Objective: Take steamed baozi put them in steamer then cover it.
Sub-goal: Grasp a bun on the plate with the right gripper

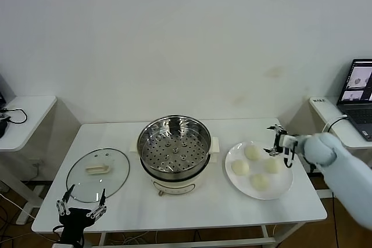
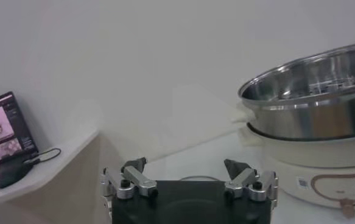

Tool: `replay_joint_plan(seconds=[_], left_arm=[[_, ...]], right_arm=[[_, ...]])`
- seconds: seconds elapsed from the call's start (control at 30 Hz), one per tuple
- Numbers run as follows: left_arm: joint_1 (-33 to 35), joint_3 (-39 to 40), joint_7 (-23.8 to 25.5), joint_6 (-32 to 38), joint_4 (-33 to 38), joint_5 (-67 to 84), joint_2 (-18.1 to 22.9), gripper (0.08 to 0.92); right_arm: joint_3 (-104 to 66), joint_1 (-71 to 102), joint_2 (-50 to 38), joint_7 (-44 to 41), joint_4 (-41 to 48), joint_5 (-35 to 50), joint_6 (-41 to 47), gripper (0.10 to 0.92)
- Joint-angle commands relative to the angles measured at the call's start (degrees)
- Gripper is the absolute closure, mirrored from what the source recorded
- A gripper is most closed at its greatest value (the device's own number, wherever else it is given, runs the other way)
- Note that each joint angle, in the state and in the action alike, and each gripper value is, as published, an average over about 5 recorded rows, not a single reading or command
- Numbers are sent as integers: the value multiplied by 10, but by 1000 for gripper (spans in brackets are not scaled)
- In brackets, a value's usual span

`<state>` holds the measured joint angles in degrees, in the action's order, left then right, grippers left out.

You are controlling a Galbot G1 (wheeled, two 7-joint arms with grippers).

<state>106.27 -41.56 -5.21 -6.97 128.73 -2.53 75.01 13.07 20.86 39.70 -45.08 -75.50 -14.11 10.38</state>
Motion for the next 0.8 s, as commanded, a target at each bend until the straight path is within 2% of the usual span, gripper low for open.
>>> replay_joint_plan(seconds=[0.03,0.3,0.8], left_arm=[[0,-1,1,-2,1,-3,0,177],[3,-7,2,-2,7,-2,1,177],[1,-15,4,-3,13,-3,-1,177]], right_arm=[[227,-219,15,-146,122,5,-18,203],[250,-219,77,-175,203,-36,-56,203],[213,-184,173,-135,299,-59,-70,202]])
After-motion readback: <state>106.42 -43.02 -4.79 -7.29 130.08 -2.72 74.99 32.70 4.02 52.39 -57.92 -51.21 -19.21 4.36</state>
